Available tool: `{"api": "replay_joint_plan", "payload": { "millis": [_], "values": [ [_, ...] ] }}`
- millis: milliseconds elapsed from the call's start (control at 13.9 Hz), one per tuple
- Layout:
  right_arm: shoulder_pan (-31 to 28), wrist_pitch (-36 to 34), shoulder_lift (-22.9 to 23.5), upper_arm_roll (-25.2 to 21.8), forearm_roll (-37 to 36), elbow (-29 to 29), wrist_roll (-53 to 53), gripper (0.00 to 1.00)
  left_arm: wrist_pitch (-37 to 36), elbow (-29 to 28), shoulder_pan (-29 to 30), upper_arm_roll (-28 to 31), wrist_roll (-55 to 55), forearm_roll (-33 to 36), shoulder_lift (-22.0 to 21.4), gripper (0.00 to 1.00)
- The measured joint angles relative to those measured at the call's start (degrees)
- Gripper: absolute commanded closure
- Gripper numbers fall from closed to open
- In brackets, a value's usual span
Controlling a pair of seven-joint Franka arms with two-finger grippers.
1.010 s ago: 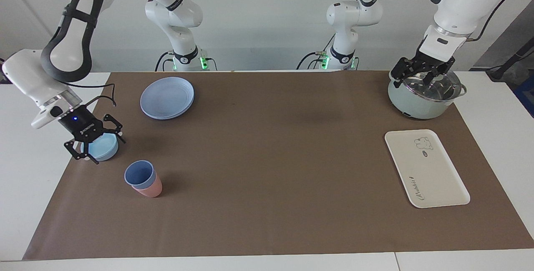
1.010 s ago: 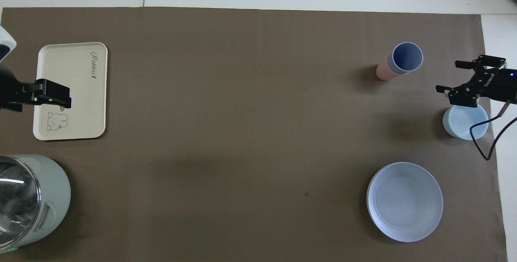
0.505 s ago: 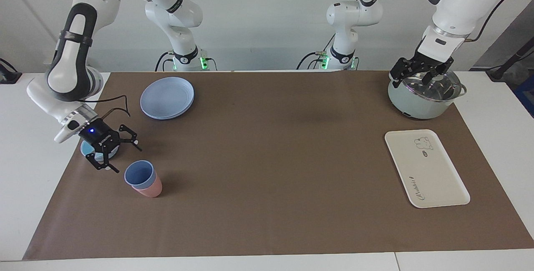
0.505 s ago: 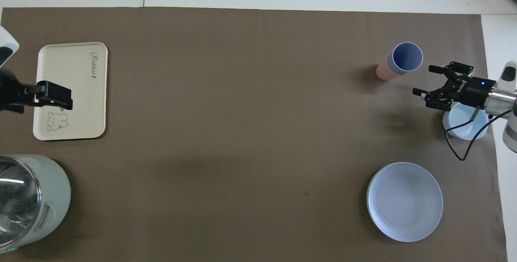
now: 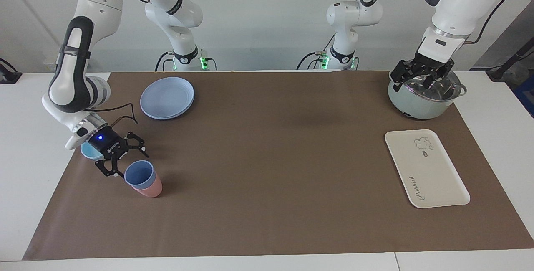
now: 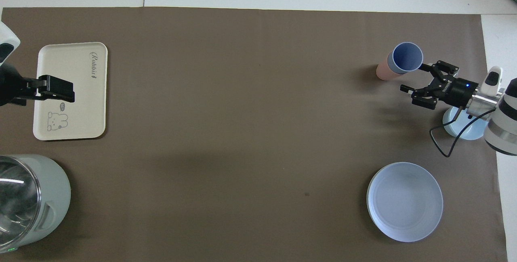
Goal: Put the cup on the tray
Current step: 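Move the right gripper toward the blue cup nested in the pink cup, then lower the right gripper onto the blue cup rim and close it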
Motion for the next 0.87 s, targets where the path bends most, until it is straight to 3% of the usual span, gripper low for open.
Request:
{"api": "replay_joint_plan", "payload": {
  "millis": [216,865],
  "values": [
    [0.82,0.01,1.67,0.02,4.32,-0.16,-4.21,0.00,0.01,-0.03,-0.02,-0.03,-0.02,0.00,-0.04,0.00],
    [1.19,1.46,1.89,0.03,5.85,1.40,-4.58,0.00,0.01,-0.09,-2.06,-0.42,-0.03,0.00,-0.14,0.00]
  ]
}}
